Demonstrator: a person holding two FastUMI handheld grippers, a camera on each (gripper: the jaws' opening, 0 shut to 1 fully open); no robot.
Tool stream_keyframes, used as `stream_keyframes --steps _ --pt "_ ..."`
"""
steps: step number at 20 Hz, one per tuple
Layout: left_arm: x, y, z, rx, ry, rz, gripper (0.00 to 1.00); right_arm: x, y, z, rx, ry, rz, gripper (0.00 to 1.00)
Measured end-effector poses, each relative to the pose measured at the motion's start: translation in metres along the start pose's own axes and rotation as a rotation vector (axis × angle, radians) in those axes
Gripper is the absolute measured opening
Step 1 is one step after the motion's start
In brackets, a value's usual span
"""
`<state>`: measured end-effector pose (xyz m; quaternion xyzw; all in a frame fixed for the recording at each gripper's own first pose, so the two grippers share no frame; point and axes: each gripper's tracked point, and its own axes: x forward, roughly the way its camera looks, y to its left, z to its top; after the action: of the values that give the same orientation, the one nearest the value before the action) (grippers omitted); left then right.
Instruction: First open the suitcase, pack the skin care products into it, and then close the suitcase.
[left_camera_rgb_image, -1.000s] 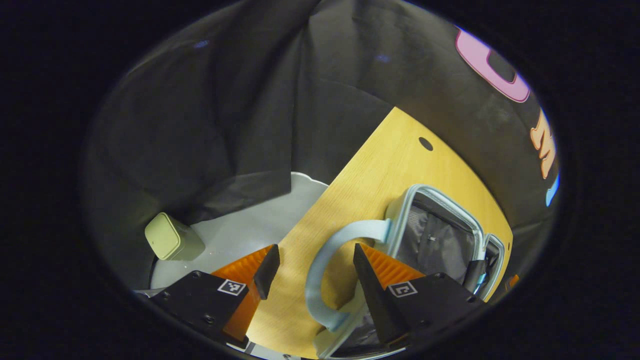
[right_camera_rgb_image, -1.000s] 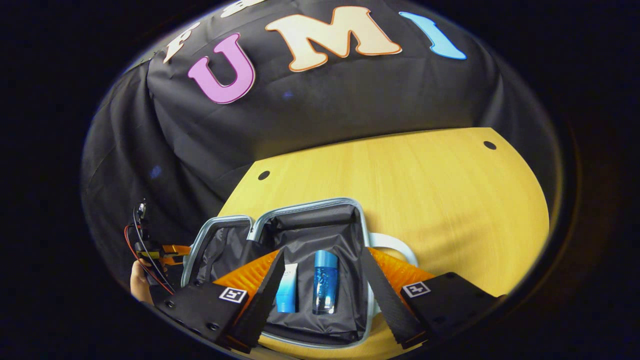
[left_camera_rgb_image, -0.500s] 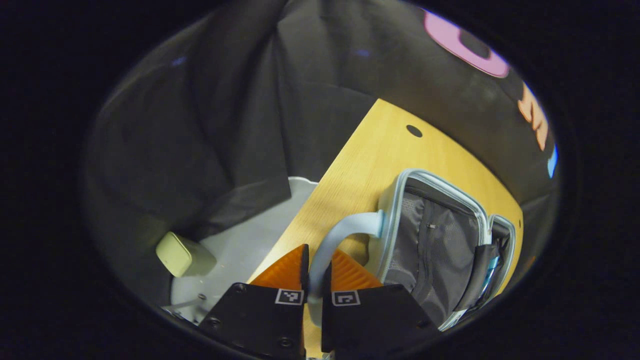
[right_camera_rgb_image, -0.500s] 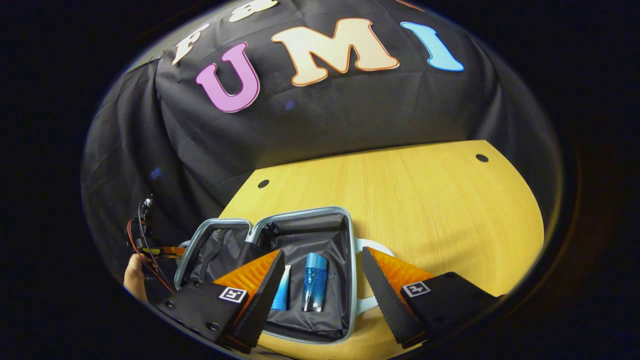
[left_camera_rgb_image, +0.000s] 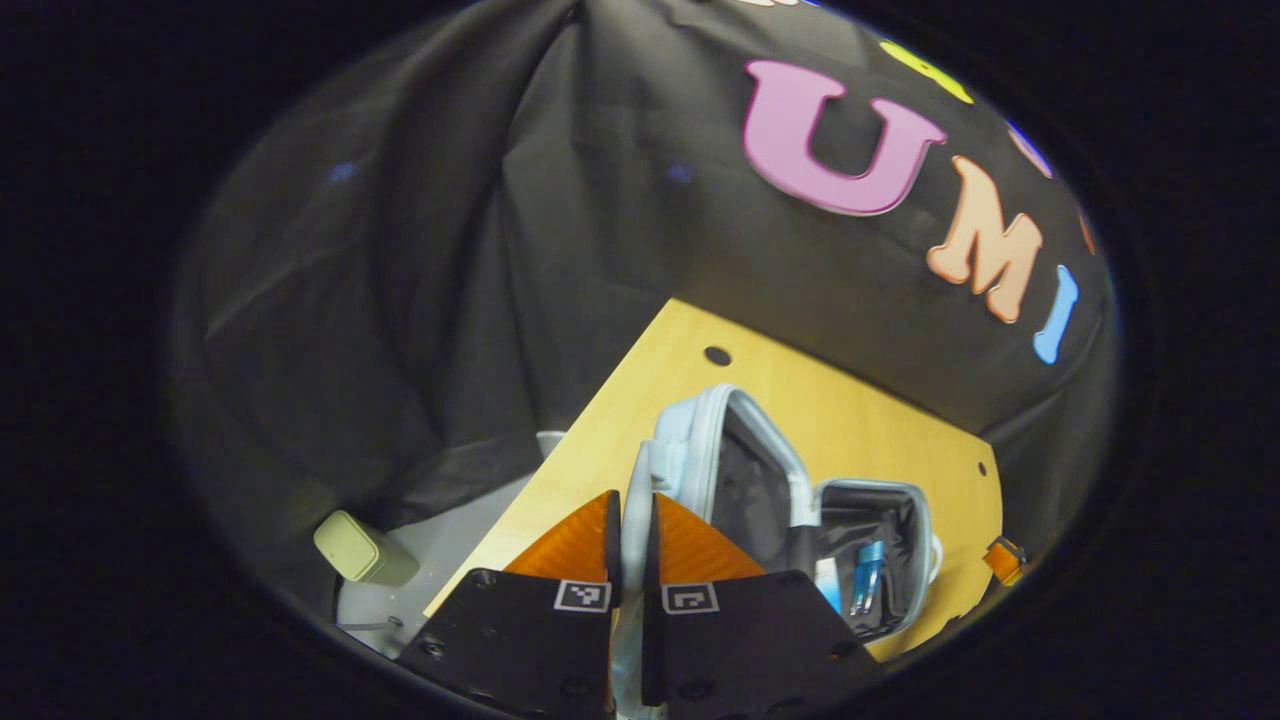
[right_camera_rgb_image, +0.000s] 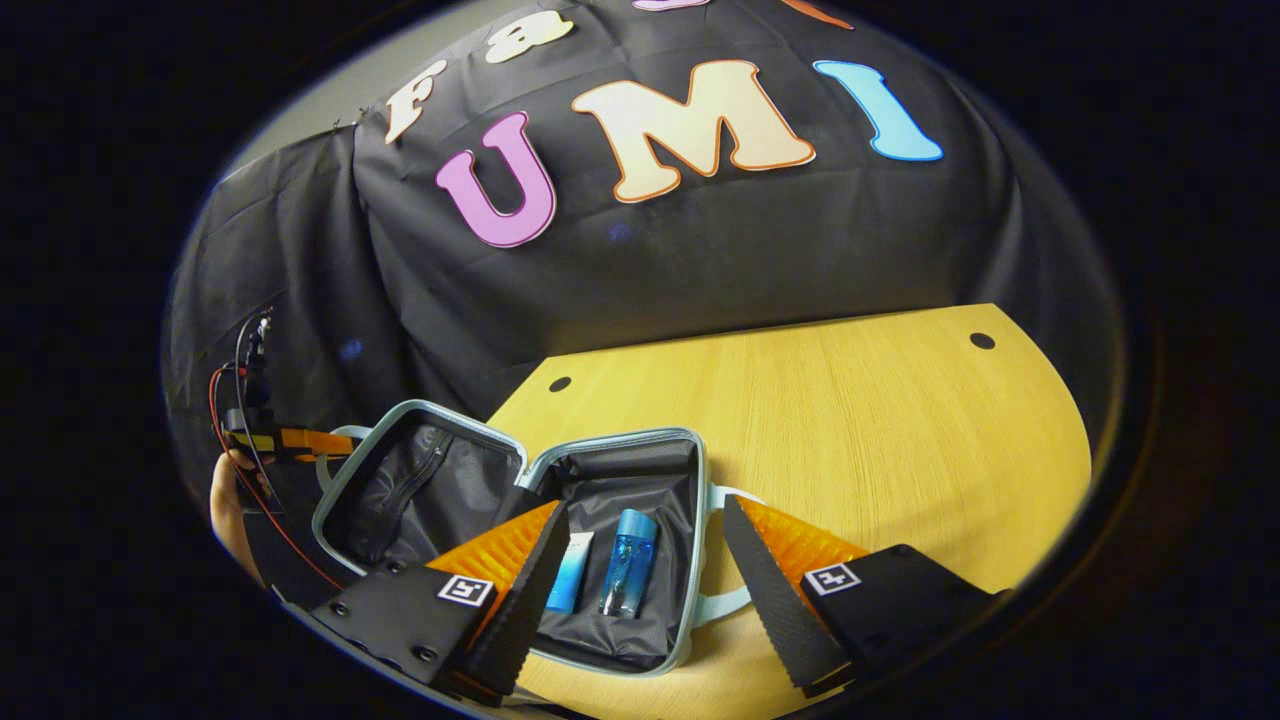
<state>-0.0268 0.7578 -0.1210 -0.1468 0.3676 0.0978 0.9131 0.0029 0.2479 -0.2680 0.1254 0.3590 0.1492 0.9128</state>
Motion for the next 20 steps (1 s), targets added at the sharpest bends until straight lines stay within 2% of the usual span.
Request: stream_keyframes --steps 4,9,15,20 --pt "-0.03 -0.07 0.014 0.068 -0.052 -0.069 0.04 -0.017 -0.01 0.012 -0.016 -0.013 0.039 0.97" --pt "-0.049 -0.16 0.02 0.115 -0.089 -0.207 0.04 -0.039 -0.028 0.026 -0.029 -0.041 0.051 0.97" --pt "-0.049 -0.245 0.007 0.199 -0.069 -0.309 0.05 -0.061 -0.063 0.03 -0.006 -0.056 0.022 0.97" --pt "-0.045 -0.306 -0.015 0.202 -0.023 -0.401 0.05 -0.078 -0.092 0.032 0.021 -0.069 -0.012 0.97"
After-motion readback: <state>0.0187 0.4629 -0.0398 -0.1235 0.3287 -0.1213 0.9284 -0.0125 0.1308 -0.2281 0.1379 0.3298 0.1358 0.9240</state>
